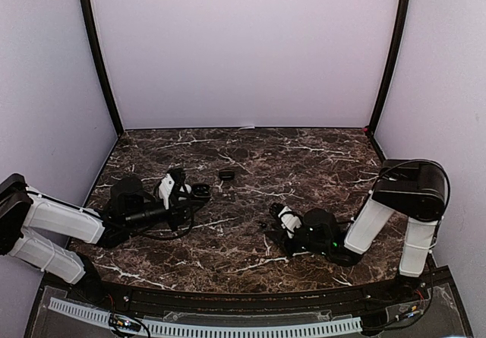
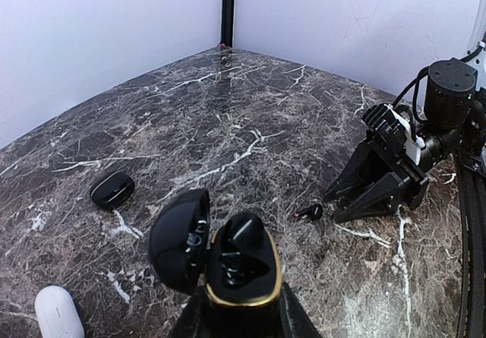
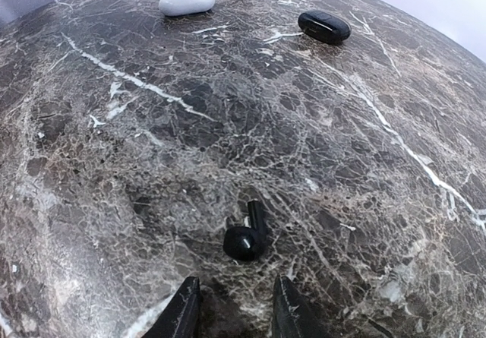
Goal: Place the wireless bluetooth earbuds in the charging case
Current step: Pick up the left earbud from the center of the board.
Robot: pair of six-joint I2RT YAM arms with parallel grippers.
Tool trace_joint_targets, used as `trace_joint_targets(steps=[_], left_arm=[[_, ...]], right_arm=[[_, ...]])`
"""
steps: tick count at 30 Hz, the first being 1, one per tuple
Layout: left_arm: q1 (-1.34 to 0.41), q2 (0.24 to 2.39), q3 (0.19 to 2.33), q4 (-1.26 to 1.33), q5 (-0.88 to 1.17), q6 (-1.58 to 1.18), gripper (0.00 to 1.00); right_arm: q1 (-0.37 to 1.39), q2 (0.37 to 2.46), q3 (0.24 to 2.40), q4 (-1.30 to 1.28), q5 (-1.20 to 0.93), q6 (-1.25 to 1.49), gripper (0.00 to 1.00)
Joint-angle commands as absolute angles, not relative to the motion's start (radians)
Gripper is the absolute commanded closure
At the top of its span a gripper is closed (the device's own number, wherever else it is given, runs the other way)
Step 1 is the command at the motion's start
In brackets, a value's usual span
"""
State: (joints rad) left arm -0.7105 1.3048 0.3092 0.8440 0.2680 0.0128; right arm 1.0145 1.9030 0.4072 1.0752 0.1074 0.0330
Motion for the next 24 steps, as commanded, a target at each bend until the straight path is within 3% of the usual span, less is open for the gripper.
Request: trace_joint_targets(steps=[1, 15, 24], left_arm=[[-0.707, 1.290, 0.290, 0.885, 0.265, 0.011, 0.90], [-0.708, 1.292, 0.292, 0.874, 0.247, 0.034, 0.90], [-0.708, 1.299, 0.292, 0.880, 0.250, 0.032, 0.90]], right_arm=[[1.016, 1.943, 0.426, 1.038, 0.114, 0.012, 0.68], [0.988, 1.985, 0.478, 0.995, 0.081, 0.013, 0.71], [0.985, 2.008, 0.512, 0.961, 0.115, 0.015, 0.77]])
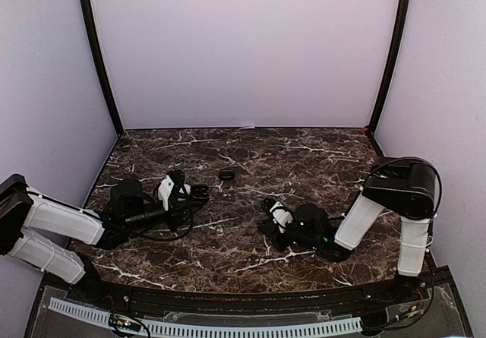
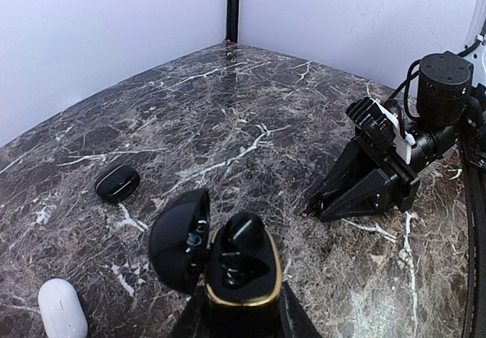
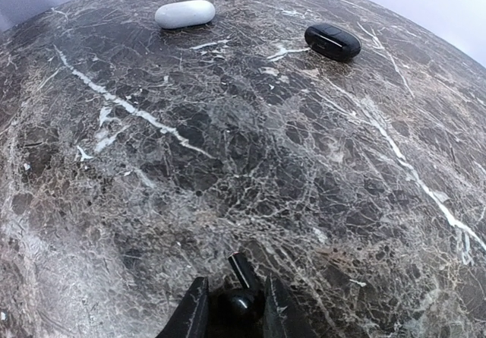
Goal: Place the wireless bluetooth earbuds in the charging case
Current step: Pick up the left earbud from the center of the board, then insert the left earbud into the left side groove of the charging case.
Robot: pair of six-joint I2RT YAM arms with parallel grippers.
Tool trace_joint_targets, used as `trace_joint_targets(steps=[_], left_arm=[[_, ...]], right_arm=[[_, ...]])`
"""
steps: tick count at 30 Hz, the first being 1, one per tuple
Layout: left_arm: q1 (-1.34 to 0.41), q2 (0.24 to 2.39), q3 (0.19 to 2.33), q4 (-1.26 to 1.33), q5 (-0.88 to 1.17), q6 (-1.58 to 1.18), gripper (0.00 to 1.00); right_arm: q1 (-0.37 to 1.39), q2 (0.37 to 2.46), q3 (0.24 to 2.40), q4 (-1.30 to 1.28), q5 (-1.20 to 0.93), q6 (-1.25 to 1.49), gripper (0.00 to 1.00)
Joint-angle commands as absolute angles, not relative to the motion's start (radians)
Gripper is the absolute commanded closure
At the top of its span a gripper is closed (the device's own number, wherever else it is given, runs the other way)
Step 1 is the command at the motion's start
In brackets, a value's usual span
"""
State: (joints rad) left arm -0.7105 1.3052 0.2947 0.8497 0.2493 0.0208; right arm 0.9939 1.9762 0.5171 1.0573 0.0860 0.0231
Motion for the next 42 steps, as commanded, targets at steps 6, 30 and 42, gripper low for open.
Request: trace_joint_targets(steps=[6, 30, 42], left_arm=[[-0.708, 1.297, 0.290, 0.876, 0.248, 0.032, 0.90], [-0.734, 1.464, 0.381, 0.862, 0.665, 0.166, 0.91], [-0.817, 1.488, 0.464, 0.705, 0.655, 0.275, 0.91]], right_arm=[[0.982, 2.003, 0.506, 0.965, 0.120, 0.017, 0.86], [1.131, 1.474, 0.633, 0.470, 0.013, -0.210, 0.95], [1.229, 1.488, 0.788, 0.298, -0.001, -0.334, 0.99]])
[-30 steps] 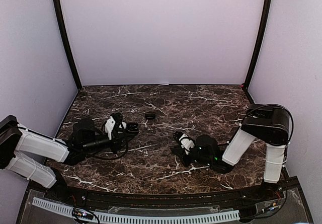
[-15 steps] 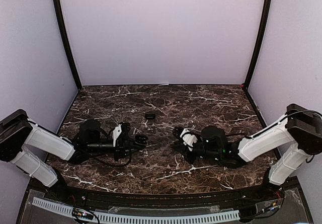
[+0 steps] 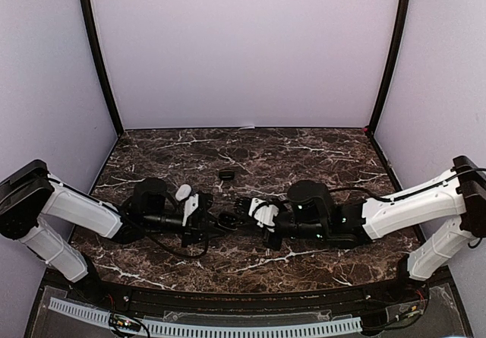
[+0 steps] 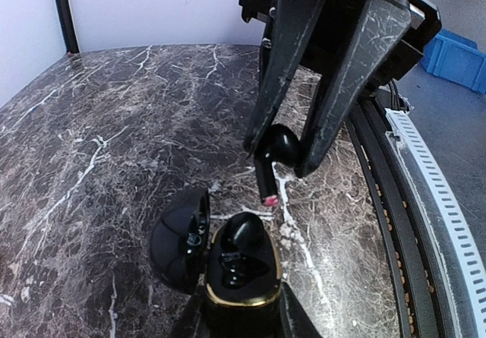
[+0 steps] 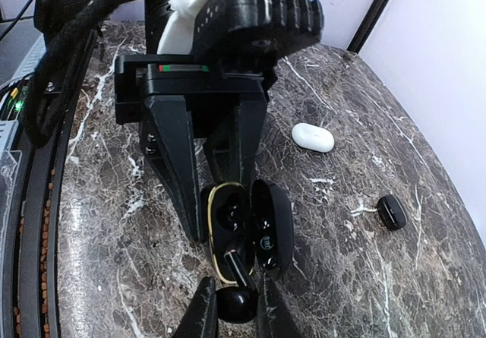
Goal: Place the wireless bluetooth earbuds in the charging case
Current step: Insert the left earbud into the left side groove of the charging case.
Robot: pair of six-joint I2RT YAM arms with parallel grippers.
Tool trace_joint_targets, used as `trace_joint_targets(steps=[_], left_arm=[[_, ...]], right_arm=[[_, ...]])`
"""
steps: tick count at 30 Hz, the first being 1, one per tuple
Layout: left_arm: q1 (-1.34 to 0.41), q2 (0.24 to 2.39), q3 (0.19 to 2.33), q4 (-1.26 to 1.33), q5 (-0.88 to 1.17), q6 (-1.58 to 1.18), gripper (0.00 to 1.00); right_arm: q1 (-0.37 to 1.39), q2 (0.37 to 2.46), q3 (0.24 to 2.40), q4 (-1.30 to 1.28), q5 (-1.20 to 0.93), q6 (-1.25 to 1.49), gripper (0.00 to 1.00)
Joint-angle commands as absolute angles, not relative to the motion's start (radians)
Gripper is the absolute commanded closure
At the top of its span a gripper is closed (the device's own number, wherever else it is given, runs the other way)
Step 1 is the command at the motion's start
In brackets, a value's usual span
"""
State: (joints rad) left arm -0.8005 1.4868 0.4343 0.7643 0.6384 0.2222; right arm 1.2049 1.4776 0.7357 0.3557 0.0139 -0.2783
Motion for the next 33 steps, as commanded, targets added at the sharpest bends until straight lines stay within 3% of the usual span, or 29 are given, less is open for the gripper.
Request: trace_joint_targets(steps=[1, 33], left_arm=[[-0.821, 1.489, 0.468, 0.694, 0.654, 0.279, 0.91], [-0.850, 1.523, 0.536, 0.585, 0.709, 0.316, 0.91]], right_arm=[[1.234, 1.493, 0.795, 0.292, 0.000, -0.340, 0.99], [1.286, 1.592, 0.889, 0.208, 0.098, -0.448, 1.00]])
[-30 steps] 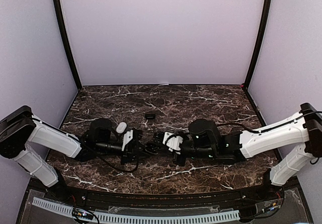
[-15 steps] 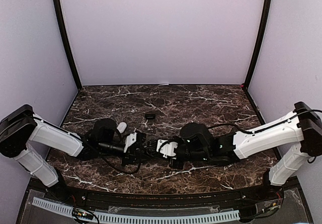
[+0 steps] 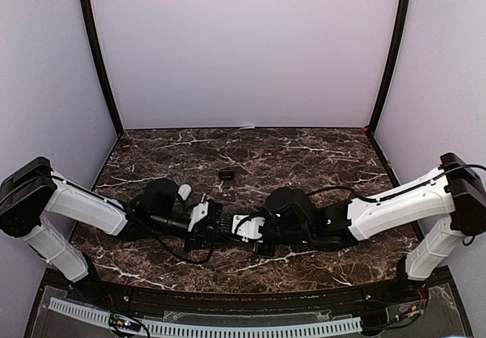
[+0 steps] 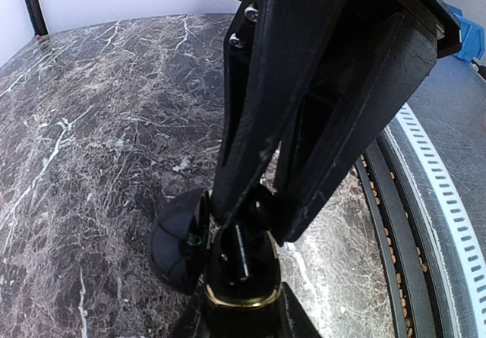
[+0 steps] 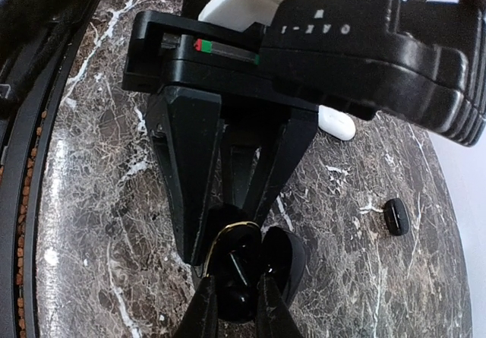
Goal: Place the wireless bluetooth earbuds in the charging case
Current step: Insert the left earbud into the left side groove of the charging case.
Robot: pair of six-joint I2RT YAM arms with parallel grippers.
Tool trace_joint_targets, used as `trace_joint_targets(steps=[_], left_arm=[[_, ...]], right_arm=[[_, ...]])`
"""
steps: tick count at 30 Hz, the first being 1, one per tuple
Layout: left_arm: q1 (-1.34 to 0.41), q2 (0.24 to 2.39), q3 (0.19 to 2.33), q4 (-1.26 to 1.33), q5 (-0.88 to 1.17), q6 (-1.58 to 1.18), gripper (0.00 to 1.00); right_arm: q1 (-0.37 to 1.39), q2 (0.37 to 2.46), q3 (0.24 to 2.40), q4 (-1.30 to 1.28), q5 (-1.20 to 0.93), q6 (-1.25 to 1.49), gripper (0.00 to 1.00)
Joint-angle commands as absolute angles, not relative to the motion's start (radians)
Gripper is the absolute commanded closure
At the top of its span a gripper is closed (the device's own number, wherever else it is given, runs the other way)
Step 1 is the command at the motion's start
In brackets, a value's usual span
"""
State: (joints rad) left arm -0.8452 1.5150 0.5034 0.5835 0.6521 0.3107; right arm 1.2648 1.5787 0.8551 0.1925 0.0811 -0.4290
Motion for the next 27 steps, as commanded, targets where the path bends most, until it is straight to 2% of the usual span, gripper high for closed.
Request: trace_joint_targets(steps=[1, 27], left_arm=[[-0.850, 1.525, 0.538, 0.582, 0.712, 0.315, 0.91], [-0.850, 1.543, 0.533, 0.586, 0.759, 0.297, 0.90]], right_arm=[[1.288, 1.592, 0.890, 0.210, 0.101, -0.450, 1.00], [1.300, 1.574, 0.854, 0.302, 0.212, -0.480, 1.00]])
